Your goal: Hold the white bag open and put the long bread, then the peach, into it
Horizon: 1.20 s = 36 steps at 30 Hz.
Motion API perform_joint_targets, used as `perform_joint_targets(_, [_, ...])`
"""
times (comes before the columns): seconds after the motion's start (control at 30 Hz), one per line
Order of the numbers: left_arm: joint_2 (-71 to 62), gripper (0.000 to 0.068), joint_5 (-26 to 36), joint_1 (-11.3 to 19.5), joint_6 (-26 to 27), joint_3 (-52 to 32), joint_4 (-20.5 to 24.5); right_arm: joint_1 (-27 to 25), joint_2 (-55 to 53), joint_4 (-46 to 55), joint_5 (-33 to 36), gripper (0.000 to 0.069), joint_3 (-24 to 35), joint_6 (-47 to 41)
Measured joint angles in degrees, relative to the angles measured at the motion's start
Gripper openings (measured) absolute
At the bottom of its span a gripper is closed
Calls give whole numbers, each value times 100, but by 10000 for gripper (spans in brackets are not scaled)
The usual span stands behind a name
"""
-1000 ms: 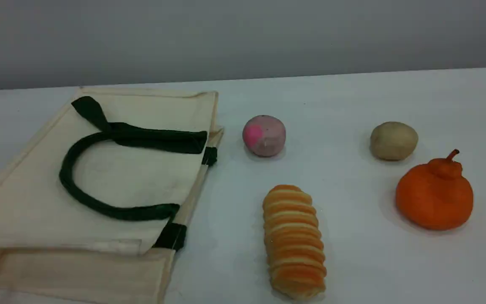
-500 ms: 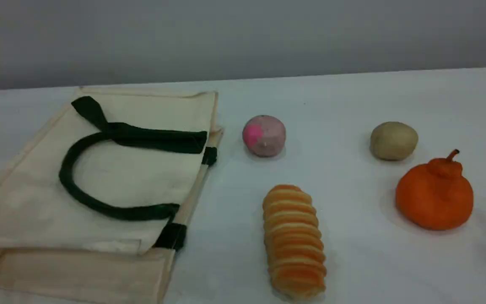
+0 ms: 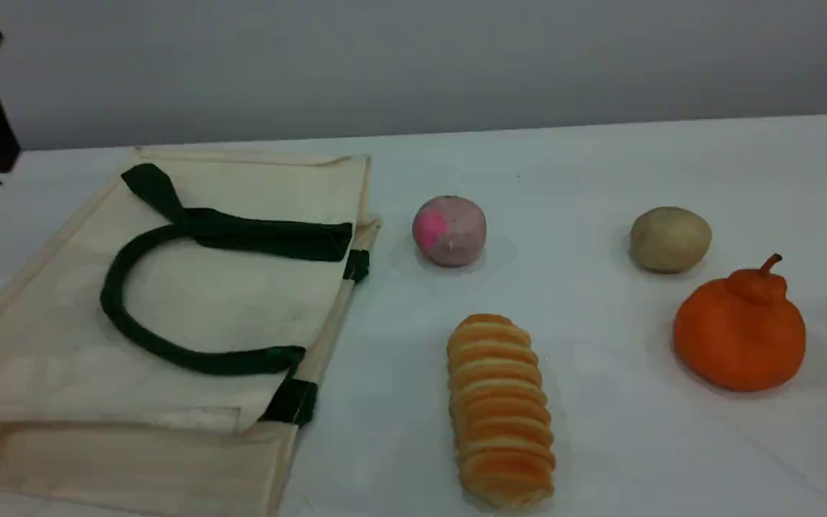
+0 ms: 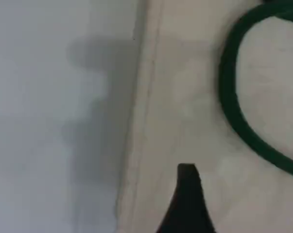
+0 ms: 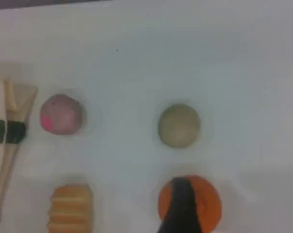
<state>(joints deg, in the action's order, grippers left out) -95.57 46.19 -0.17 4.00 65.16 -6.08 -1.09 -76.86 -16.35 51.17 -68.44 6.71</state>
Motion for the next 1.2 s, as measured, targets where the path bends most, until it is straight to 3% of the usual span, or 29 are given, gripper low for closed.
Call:
perform_joint_targets(0.47, [-1545, 505, -454, 0, 41, 336, -250, 0, -674, 3, -359, 515, 0, 106])
perform_joint_targets(0.83, [-2109, 505, -754, -5, 621, 530, -953, 0, -721, 3, -416, 515, 0, 137])
perform_joint_targets(1.2, [-2448, 505, -1015, -352, 615, 534, -953, 0, -721, 3, -405, 515, 0, 137])
